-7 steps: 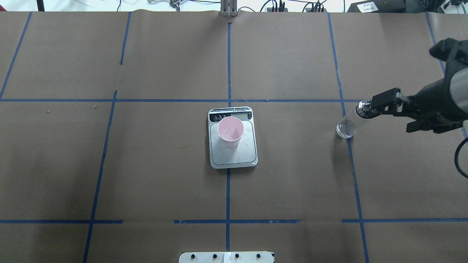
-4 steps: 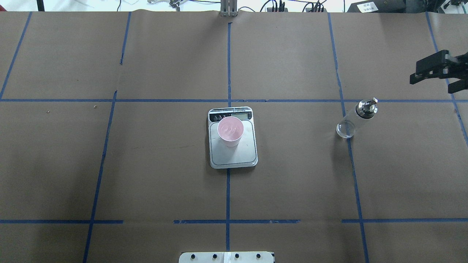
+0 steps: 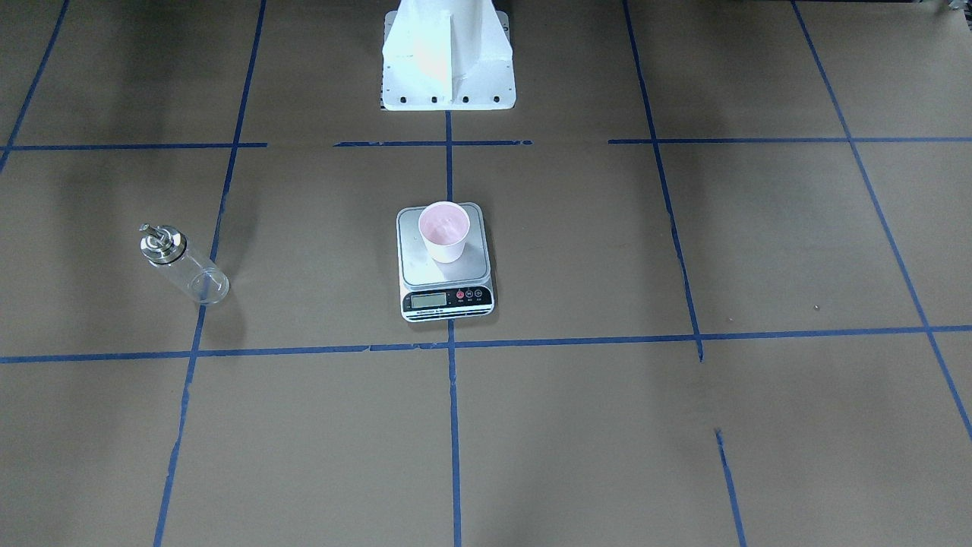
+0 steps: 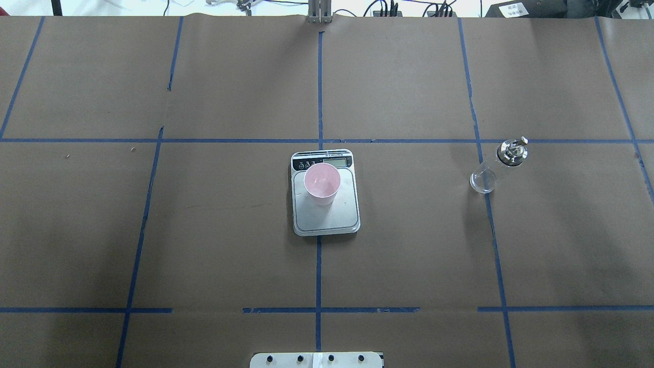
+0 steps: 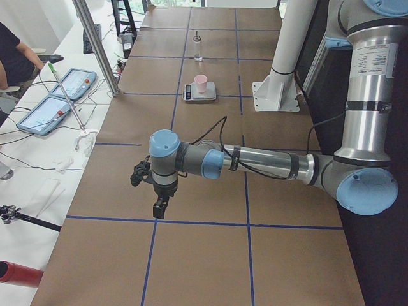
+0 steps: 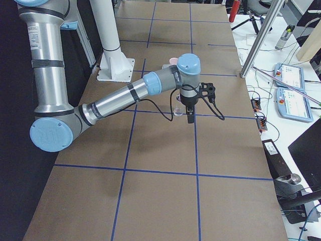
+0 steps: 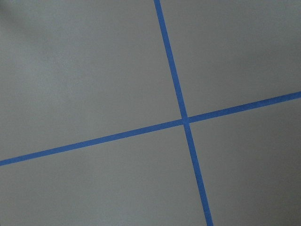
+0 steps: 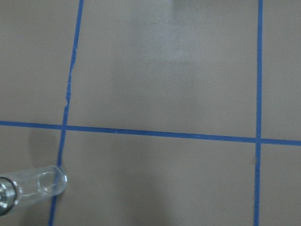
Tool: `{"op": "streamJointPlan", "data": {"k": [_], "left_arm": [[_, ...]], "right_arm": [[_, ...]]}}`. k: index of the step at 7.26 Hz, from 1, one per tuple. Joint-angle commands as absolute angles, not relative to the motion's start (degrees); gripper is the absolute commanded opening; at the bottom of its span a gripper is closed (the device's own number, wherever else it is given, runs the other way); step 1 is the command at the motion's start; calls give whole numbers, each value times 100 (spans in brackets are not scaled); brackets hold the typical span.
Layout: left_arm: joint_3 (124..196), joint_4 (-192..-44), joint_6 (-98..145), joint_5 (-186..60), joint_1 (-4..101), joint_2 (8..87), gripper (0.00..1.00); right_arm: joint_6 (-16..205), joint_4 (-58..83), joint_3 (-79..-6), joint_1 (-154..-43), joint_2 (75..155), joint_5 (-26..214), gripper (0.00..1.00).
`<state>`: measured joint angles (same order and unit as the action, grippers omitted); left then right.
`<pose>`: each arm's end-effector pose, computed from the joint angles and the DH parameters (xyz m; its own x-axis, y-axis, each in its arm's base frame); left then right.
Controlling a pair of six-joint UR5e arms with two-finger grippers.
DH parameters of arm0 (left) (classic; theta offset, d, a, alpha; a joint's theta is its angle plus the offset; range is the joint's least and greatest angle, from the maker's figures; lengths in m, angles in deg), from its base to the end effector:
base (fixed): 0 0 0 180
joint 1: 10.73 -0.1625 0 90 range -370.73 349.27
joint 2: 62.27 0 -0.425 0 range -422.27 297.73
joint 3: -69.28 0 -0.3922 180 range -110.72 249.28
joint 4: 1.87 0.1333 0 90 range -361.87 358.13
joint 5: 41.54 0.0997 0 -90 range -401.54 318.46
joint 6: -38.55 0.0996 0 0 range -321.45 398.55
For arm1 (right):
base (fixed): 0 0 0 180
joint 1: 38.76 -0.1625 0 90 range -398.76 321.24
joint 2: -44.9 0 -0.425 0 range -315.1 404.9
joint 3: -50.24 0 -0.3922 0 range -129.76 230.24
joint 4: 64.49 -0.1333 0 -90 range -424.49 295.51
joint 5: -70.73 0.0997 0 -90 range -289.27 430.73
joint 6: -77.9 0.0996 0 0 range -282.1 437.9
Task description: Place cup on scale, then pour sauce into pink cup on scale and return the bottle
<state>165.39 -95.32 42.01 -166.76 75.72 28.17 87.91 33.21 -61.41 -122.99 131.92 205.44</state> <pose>-0.0444 -0.5089 0.6056 0.8040 0.2096 -0.5564 -0.1097 0.9720 0.2076 0.0132 -0.4985 0.4622 0.6927 -0.1056 0.7134 -0.0246 0.9852 0.1698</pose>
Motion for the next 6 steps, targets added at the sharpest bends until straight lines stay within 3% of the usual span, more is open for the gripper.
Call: {"op": "streamJointPlan", "data": {"k": [1, 3, 6], "left_arm": [[16543, -9442, 4206, -16687, 7575, 2800, 100], [16491, -9450, 4215, -16687, 7575, 2765, 100], [16421, -9415, 4215, -16696, 7575, 2756, 100]], "right_arm": [[6551, 3281, -5141, -12909, 13445, 20564, 100], [6032, 3254, -4400, -13034, 13507, 20468, 100], [6049, 2836, -4143, -13025, 13464, 20582, 100]]}}
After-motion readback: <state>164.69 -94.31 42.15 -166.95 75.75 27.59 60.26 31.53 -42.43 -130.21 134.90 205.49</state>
